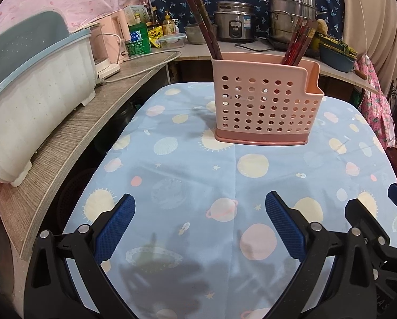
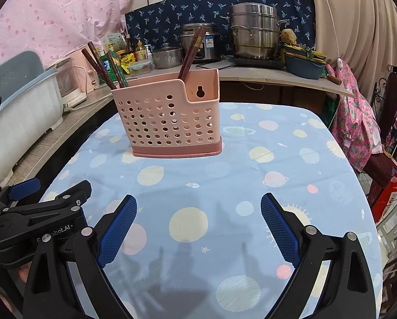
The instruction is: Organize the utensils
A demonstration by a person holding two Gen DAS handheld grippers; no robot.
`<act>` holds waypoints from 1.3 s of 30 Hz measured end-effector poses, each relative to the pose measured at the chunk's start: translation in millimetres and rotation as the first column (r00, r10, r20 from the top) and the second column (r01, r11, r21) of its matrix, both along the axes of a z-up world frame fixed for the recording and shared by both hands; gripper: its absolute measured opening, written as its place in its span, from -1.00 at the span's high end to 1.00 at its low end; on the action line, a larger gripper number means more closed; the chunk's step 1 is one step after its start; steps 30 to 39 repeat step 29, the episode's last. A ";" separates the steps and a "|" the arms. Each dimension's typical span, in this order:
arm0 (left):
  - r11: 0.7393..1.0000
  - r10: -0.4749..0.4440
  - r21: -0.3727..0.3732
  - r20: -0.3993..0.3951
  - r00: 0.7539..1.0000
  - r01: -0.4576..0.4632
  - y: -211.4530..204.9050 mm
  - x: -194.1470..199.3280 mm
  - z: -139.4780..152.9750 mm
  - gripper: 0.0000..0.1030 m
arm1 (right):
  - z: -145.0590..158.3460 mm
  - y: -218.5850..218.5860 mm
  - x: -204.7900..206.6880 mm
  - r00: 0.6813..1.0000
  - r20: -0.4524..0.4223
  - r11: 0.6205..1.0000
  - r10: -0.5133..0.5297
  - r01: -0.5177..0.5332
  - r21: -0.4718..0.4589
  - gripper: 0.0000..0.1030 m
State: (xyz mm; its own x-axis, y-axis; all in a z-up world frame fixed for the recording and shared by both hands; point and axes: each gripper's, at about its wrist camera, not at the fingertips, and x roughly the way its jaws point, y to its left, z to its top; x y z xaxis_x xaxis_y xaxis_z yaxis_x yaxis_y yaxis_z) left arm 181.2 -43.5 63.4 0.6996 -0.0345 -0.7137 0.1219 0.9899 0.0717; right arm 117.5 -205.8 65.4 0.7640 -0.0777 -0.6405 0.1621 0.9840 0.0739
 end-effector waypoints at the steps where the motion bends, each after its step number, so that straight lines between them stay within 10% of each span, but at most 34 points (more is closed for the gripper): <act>1: 1.000 0.001 0.001 0.000 1.000 -0.001 -0.1 0.2 -0.1 -0.83 | 0.2 0.7 0.2 1.000 -0.001 1.000 0.000 0.000 -0.001 -0.76; 39: 1.000 -0.006 -0.022 0.048 0.999 0.007 3.7 -9.1 22.7 -0.82 | 17.0 1.7 -6.5 0.999 0.033 1.000 -0.001 0.001 -0.009 -0.76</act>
